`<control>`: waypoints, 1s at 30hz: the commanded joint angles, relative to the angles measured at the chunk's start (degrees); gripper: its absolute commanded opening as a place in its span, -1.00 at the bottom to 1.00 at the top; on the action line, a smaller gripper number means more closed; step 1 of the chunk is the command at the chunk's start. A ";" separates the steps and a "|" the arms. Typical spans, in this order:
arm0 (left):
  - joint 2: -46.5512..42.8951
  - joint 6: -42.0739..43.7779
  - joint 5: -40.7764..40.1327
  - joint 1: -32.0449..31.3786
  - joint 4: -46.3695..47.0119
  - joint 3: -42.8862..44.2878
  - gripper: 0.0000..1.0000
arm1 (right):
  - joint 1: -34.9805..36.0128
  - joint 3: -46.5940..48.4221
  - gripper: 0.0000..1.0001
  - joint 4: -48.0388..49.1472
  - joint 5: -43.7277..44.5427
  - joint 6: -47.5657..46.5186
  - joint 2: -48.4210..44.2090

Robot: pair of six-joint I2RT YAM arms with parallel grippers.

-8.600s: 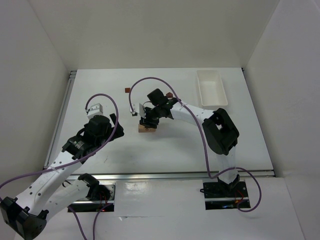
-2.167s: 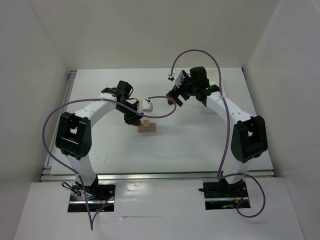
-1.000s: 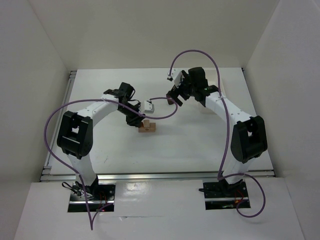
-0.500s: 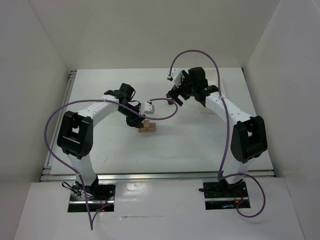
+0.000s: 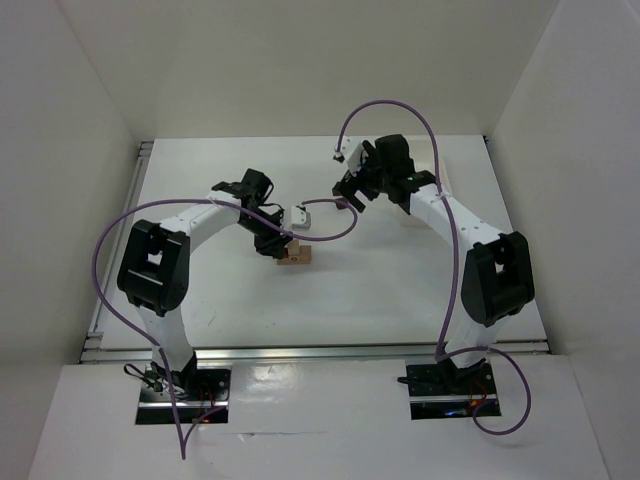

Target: Build the wood block tower

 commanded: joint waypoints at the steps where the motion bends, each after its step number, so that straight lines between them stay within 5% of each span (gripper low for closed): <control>1: 0.73 -0.52 1.57 -0.16 0.47 -0.33 -0.94 | 0.72 1.66 1.00 0.54 0.72 -0.38 -2.94; 5: 0.73 -0.52 1.49 -0.16 0.47 -0.33 -0.90 | 0.72 1.66 1.00 0.01 0.72 -0.38 -2.94; 15: -0.42 -0.52 0.95 -0.16 0.47 -0.85 0.25 | 1.25 1.66 1.00 -0.51 0.72 -1.00 -2.94; 19: -0.94 -0.52 0.34 -0.16 0.47 -0.85 0.53 | 1.25 1.66 1.00 -0.51 0.72 -1.00 -2.94; 30: -7.26 -1.05 0.95 3.79 -2.77 3.18 0.99 | 1.25 2.19 1.00 -0.87 0.19 -1.52 -3.47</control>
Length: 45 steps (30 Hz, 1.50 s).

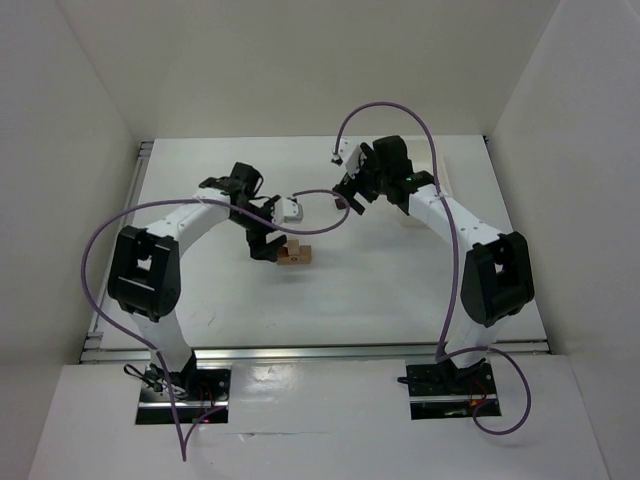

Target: Build the wood block tower

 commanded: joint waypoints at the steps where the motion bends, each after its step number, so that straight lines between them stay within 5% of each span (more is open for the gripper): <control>1: -5.71 -0.41 1.89 3.33 -3.34 5.06 0.99 | 0.63 1.49 1.00 0.43 0.35 -0.65 -3.97; 6: -13.35 -2.69 5.23 6.33 -4.06 8.33 0.99 | 0.63 0.96 1.00 1.04 -0.26 -1.79 -4.59; 10: -19.50 -10.59 1.12 8.26 5.15 7.02 0.99 | -2.70 -0.44 1.00 2.78 -5.78 -1.80 -5.12; 12: -21.36 -19.36 -1.96 8.79 14.59 6.49 0.99 | -4.28 -0.97 1.00 4.81 -6.33 -0.57 -4.51; 18: -22.51 -57.55 -34.55 9.32 28.81 10.43 0.99 | -4.82 -1.50 1.00 13.95 -7.21 2.85 -0.56; 22: -26.35 -71.31 -36.26 10.72 26.52 8.61 0.99 | -5.34 -2.12 1.00 18.00 -8.78 1.73 4.09; 27: -34.98 -75.99 -34.83 10.72 30.05 -5.26 0.99 | -5.87 6.47 0.97 17.23 -8.78 1.72 13.06; 37: -38.68 -82.15 -38.28 10.72 21.70 -14.51 0.99 | -6.92 15.09 0.72 17.13 -12.47 -4.69 25.28; 45: -39.83 -81.55 -36.87 10.72 20.64 -16.19 0.99 | -7.45 17.92 0.72 16.95 -13.88 -6.80 30.04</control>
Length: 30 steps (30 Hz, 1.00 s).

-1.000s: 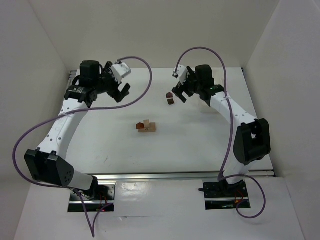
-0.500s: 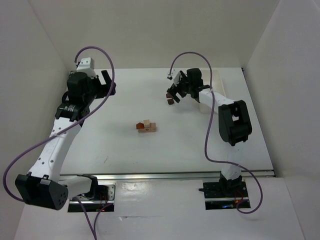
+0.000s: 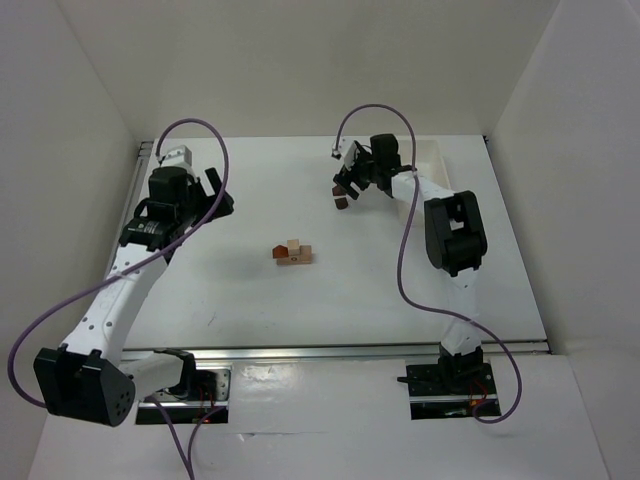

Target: Build the wood block tower

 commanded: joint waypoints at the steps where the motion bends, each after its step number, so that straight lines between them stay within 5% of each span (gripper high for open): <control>1: -2.19 -0.56 -0.19 0.01 1.06 -0.28 0.99 | -0.65 2.73 0.72 1.67 -2.28 -1.86 2.15; 16: -2.71 -1.09 -2.38 -1.04 -0.52 -1.33 0.99 | -0.65 3.87 0.72 2.20 -3.25 -4.50 6.45; 21: -2.71 -1.09 -3.10 -2.09 -1.58 -1.33 0.99 | -0.65 4.49 0.45 2.72 -5.62 -4.50 7.69; 30: -1.67 0.14 -2.57 -2.62 -0.96 -1.86 0.99 | -1.18 8.00 0.38 0.97 -10.72 -3.97 10.23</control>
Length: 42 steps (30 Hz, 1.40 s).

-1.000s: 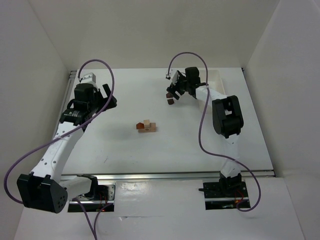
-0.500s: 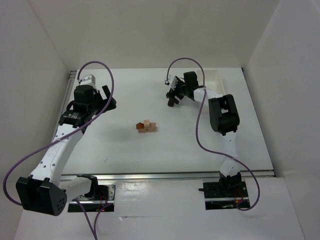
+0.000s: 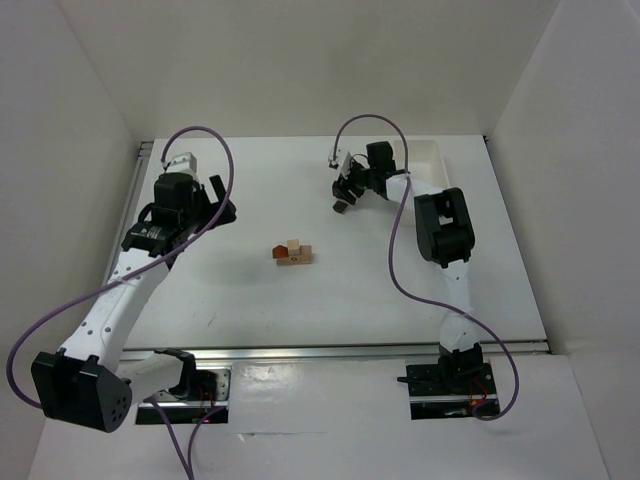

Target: Build the wood block tower

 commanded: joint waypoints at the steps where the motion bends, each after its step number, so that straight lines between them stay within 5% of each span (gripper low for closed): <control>1: -0.02 0.14 -0.36 -0.28 0.96 -0.24 0.99 | -0.66 3.83 0.38 0.86 -3.53 -0.15 1.39; 2: -0.02 0.14 -0.36 -0.28 0.96 -0.24 0.99 | -1.18 4.35 0.38 0.86 -3.53 -0.15 1.39; 3: -0.02 0.14 -0.36 -0.28 0.96 -0.24 0.99 | -1.18 4.36 0.08 0.86 -4.14 -0.67 2.00; 6: 0.51 0.67 -0.36 -0.81 0.96 -0.24 0.96 | -1.18 4.89 -0.30 -0.63 -4.67 -0.67 2.62; 14: 1.03 0.67 -0.89 -1.86 0.96 -0.24 0.94 | -1.71 6.56 -0.74 -5.21 -8.62 -1.82 1.57; 24: -2.38 -1.08 -0.89 -3.54 -0.18 -2.17 0.98 | -1.01 -0.37 -0.76 -8.28 -17.23 -2.61 -11.96; 42: -11.62 -8.73 -0.36 -4.06 -7.74 -7.27 1.00 | 10.94 -18.76 -0.76 -7.67 -12.23 0.82 -26.91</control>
